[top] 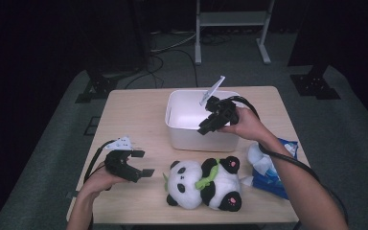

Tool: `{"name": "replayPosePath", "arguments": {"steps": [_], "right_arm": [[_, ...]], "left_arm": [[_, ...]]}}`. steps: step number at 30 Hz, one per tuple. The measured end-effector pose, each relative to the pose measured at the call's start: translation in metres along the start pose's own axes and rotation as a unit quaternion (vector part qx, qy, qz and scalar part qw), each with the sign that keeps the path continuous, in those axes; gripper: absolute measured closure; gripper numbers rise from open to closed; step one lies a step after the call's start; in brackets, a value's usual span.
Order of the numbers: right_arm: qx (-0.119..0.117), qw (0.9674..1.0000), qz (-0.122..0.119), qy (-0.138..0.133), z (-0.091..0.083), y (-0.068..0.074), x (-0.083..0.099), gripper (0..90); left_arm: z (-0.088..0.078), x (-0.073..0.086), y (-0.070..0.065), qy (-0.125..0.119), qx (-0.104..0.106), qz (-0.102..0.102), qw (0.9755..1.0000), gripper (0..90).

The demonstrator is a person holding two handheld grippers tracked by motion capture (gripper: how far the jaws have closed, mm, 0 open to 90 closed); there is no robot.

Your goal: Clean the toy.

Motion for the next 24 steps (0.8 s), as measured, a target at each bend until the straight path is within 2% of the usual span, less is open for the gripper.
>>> {"name": "replayPosePath", "arguments": {"steps": [4, 11, 24], "right_arm": [[0.002, 1.0000, -0.004, -0.005, -0.007, 0.007, 0.006, 65.7], [-0.014, 0.9998, -0.006, -0.007, -0.014, 0.026, 0.022, 63.2], [-0.038, 0.9989, -0.015, 0.023, 0.000, 0.048, 0.046, 59.0]], "left_arm": [[0.000, -0.001, -0.001, 0.001, -0.001, 0.003, 1.0000, 9.6], [0.000, -0.001, -0.002, -0.001, 0.002, 0.000, 1.0000, 9.6], [0.002, -0.004, -0.004, -0.004, 0.007, 0.002, 1.0000, 9.5]]}}
Point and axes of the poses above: each handheld gripper's, and its own axes: z roughly forward along the jaws, x roughly out of its underside, y roughly to its left, the point moved 2 cm from there along z, roughly forward along the jaws, and after that the axes turned 7 degrees about z, right-handed, at the moved point
